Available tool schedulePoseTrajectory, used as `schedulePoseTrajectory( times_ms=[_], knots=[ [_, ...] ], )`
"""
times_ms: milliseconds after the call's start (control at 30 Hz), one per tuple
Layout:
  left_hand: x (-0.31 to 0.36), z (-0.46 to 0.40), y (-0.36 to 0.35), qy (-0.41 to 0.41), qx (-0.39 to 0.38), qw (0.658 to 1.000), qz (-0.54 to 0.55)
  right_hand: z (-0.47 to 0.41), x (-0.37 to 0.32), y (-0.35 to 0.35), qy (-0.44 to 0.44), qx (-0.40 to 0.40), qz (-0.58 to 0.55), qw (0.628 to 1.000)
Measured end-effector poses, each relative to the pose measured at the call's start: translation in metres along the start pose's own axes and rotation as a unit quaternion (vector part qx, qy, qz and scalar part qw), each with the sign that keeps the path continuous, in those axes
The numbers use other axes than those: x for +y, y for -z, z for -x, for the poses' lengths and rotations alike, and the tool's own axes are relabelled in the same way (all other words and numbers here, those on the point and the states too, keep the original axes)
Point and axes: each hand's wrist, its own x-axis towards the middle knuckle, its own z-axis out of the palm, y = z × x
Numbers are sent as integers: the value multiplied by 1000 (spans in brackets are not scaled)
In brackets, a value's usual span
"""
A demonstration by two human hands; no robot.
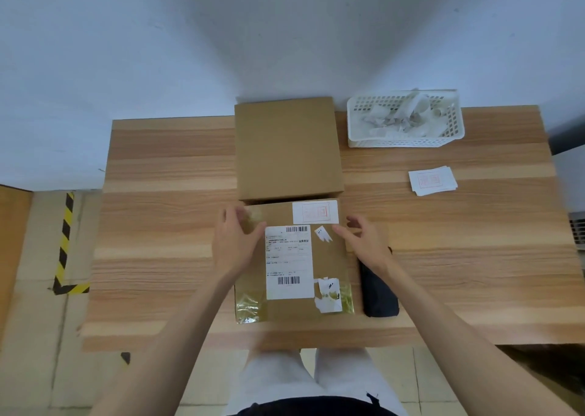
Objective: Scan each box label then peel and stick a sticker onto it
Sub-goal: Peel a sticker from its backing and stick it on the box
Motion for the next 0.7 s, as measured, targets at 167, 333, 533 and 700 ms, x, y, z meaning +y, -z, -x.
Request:
schedulePoseTrajectory(
  times_ms=[167, 333, 533, 700],
  knots=[
    [-52, 27, 4, 94, -48, 994, 36, 22, 25, -15, -42, -34, -34, 998],
    [-67, 49, -6, 147, -128, 958, 209, 33, 47, -32, -54, -46, -95, 993],
    [-75, 54, -15, 163, -133, 934, 290, 39, 54, -45, -31, -37, -152, 987],
    [-75, 57, -5, 142, -151, 931, 299, 50, 44, -49, -10, -25, -156, 987]
  ],
)
